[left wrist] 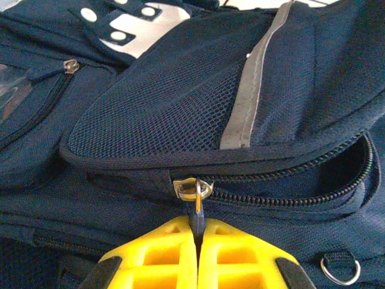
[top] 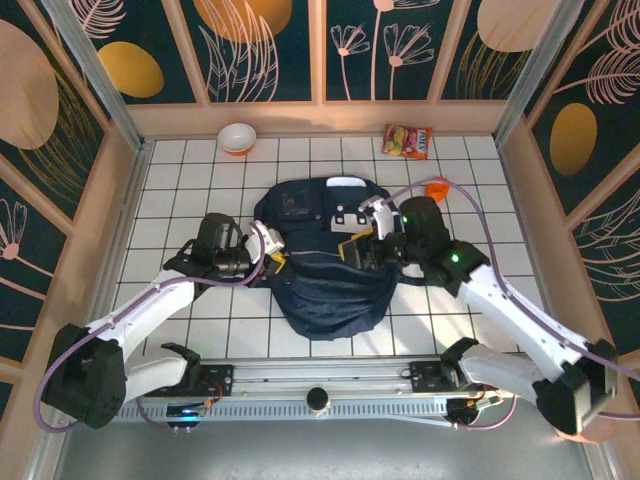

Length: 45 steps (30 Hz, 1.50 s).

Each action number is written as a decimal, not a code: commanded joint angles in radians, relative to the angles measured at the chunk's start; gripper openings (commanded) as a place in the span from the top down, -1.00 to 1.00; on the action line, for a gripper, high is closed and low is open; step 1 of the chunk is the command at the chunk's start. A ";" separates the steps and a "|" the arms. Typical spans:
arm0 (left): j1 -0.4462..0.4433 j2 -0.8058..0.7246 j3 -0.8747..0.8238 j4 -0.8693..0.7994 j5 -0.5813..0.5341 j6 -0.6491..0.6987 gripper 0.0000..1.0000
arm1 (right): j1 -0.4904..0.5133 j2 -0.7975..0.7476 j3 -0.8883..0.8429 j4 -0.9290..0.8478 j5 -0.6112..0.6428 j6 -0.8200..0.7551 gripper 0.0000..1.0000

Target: Pack the student bag

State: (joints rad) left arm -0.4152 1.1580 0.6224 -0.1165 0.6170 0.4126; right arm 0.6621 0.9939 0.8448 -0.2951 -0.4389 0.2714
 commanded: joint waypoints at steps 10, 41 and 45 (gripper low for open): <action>-0.001 -0.014 0.000 -0.059 -0.026 0.043 1.00 | 0.375 -0.238 -0.346 0.267 0.395 1.226 -0.03; 0.000 -0.007 0.014 -0.066 0.009 0.066 1.00 | 0.419 -0.045 -0.489 0.714 0.631 1.486 0.20; 0.000 -0.007 0.017 -0.074 0.021 0.070 1.00 | 0.418 -0.016 -0.492 0.720 0.653 1.506 0.18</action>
State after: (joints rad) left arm -0.4152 1.1610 0.6228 -0.1776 0.5938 0.4576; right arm 1.0752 0.9600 0.3649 0.3729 0.1509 1.7462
